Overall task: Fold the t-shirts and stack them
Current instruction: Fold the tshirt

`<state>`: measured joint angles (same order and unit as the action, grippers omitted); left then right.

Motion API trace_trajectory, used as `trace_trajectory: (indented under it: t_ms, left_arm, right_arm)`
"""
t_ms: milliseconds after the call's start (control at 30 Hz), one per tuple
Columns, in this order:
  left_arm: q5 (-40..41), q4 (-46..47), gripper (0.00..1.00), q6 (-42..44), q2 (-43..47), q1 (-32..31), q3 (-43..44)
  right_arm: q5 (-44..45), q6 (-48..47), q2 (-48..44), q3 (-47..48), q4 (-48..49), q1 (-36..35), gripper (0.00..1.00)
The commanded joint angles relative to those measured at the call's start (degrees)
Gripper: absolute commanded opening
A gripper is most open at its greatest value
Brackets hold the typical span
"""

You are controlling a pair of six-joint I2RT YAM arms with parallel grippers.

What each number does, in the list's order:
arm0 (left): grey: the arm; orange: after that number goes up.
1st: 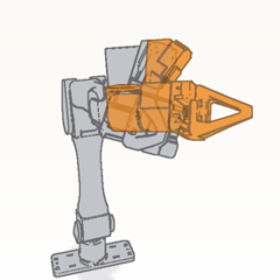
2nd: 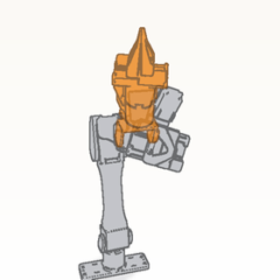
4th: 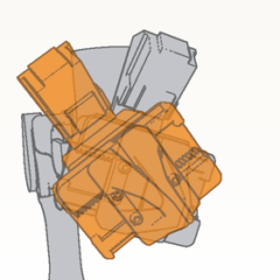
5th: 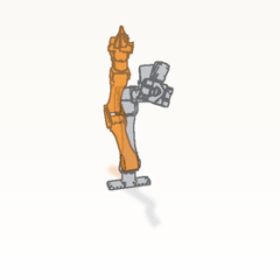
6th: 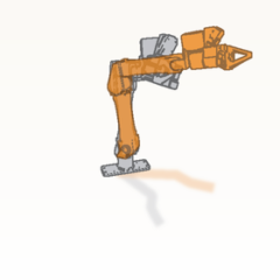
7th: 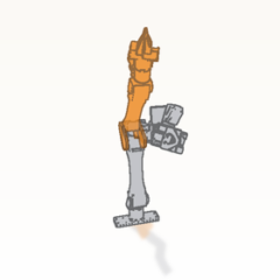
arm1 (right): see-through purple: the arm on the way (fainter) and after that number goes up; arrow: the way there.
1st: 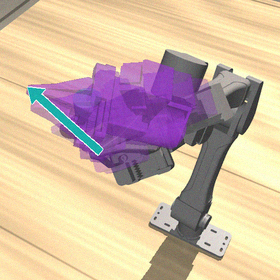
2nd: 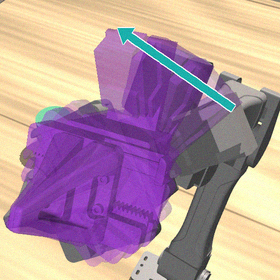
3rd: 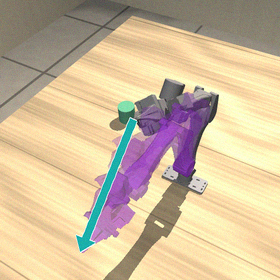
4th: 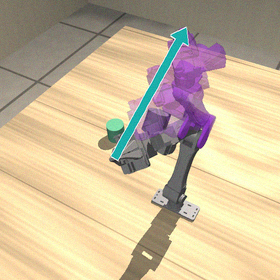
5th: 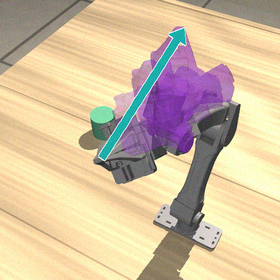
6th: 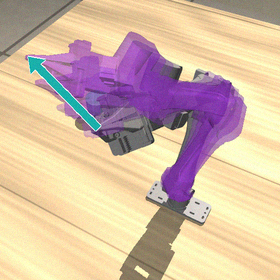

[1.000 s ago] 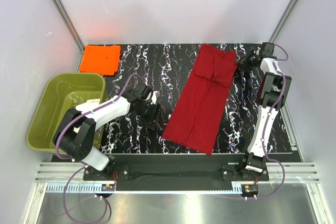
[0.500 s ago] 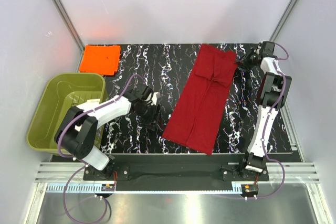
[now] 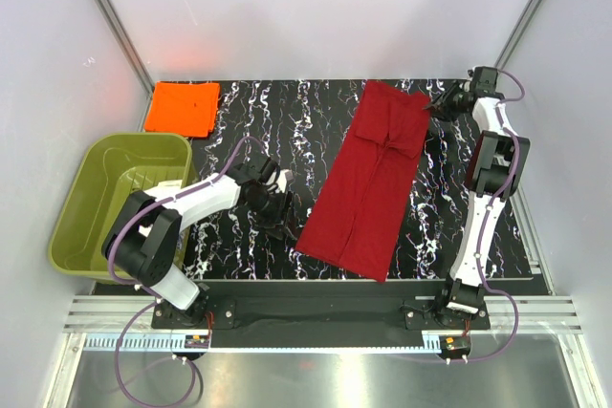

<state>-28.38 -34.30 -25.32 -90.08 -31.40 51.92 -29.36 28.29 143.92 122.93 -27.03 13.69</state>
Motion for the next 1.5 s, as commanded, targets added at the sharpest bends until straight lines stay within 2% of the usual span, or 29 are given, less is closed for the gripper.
trace_trajectory:
  t_ms: [0,67,100,133,400,700,967,1133,1233,1467]
  left_arm:
    - [-1.59,1.87,0.55,0.27,0.26,0.28,-0.51]
    - [-1.68,1.87,0.55,0.19,0.26,0.28,-0.59]
    - [-1.68,1.87,0.55,0.10,0.35,0.20,-0.59]
    - [-1.68,1.96,0.55,0.10,0.35,0.28,-0.68]
    - [-1.77,2.40,0.55,-0.43,0.00,0.28,-0.95]
    - [-1.24,2.75,0.54,-1.22,-0.27,0.20,-0.77]
    - [-1.15,3.28,0.54,-1.75,-0.36,0.28,-1.56]
    - [-1.59,3.72,0.54,-1.84,-0.53,0.28,-2.35]
    - [-1.59,3.72,0.54,-1.57,-0.79,0.28,-2.44]
    - [-2.03,3.98,0.54,-1.31,-1.93,0.20,-2.00]
  right_arm:
    - [1.85,-0.96,-4.87,3.45,-2.06,-0.86,0.36]
    - [1.24,-0.96,-4.18,4.15,-2.85,-0.86,0.20]
    - [1.07,-0.79,-3.82,4.33,-3.03,-0.95,0.04]
    - [0.89,-0.87,-3.65,4.59,-3.55,-1.12,0.00]
    - [-0.07,0.18,-3.03,6.00,-3.74,-4.72,0.00]
    - [-3.33,10.98,-4.17,3.01,4.34,-10.17,0.00]
    - [-4.03,24.51,-1.10,1.87,13.92,-13.34,0.00]
    - [-3.86,29.61,1.45,2.14,16.47,-15.45,0.00]
    - [-4.21,31.12,2.68,3.09,16.92,-16.15,0.06]
    - [-5.26,32.87,3.47,4.33,17.18,-16.95,0.08]
